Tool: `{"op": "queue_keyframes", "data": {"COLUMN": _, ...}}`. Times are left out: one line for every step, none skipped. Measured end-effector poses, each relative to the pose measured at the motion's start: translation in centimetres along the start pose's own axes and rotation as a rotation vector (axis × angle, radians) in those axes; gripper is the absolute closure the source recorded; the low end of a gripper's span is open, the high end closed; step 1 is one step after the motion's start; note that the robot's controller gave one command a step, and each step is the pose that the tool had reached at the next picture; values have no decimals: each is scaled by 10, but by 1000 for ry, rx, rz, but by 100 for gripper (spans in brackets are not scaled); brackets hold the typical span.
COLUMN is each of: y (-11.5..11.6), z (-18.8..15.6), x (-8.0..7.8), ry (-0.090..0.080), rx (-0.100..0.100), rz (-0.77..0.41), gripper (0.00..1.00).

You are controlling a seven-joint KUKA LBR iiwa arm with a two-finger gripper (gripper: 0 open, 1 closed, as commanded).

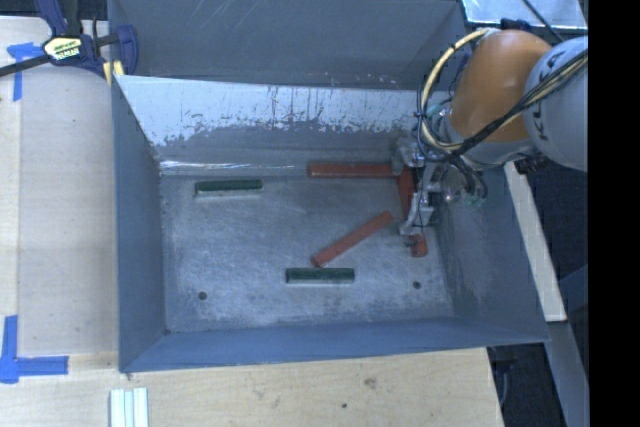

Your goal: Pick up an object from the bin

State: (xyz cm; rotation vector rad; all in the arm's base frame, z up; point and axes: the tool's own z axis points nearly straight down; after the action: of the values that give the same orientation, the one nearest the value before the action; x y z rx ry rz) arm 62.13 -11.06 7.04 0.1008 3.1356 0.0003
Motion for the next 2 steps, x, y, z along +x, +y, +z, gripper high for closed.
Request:
{"op": "queue_keyframes", "data": {"y": 45, "z": -1, "x": 21, "ry": -3, "rx": 2, "rz": 102, "gripper": 0}}
{"op": "queue_keyframes", "data": {"y": 109, "z": -1, "x": 4, "ry": 1, "rx": 3, "rz": 65, "gripper": 0}}
